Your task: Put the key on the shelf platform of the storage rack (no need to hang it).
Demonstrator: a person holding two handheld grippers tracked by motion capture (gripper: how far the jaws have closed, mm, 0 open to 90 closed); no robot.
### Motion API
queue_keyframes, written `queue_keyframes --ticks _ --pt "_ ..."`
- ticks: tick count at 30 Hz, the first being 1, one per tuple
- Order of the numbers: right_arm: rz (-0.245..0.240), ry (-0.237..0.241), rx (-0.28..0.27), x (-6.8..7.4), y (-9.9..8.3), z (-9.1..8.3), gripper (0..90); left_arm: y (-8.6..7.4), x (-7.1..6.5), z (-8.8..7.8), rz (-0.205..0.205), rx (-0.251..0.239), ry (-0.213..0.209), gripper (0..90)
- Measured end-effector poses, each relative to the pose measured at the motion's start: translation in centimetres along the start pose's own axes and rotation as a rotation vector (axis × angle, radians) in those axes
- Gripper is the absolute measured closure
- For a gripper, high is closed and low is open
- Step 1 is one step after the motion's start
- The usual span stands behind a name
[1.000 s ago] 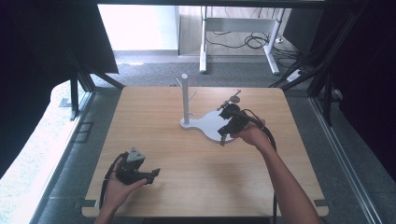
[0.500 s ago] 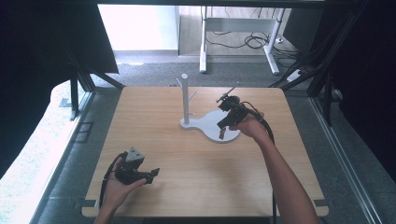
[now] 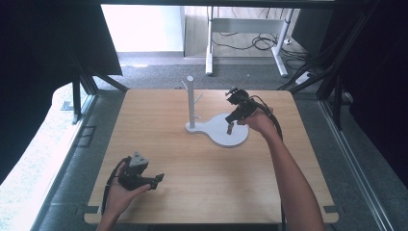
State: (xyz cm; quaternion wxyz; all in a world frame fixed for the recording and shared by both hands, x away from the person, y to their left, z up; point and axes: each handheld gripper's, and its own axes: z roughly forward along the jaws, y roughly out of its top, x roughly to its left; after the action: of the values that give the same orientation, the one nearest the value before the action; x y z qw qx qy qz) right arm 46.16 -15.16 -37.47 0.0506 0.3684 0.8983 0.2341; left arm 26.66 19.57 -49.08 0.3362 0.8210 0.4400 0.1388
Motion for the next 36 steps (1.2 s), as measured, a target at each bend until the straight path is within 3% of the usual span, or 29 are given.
queue_keyframes --ticks 17,24,31,36 --pt "0.063 -0.019 0.009 -3.2 1.5 1.5 90.0 0.0 0.0 0.0 -0.001 -0.001 -0.011 23.6" --pt "0.075 -0.021 0.011 -3.7 2.0 2.3 90.0 -0.1 -0.1 0.2 -0.006 0.005 -0.013 23.6" --pt "0.089 -0.012 0.025 -4.1 1.7 4.2 90.0 0.0 -0.1 0.2 -0.002 0.004 -0.012 23.6" --pt "0.073 -0.007 0.045 -4.1 1.4 5.7 90.0 0.0 -0.2 0.3 -0.004 0.004 -0.012 23.6"
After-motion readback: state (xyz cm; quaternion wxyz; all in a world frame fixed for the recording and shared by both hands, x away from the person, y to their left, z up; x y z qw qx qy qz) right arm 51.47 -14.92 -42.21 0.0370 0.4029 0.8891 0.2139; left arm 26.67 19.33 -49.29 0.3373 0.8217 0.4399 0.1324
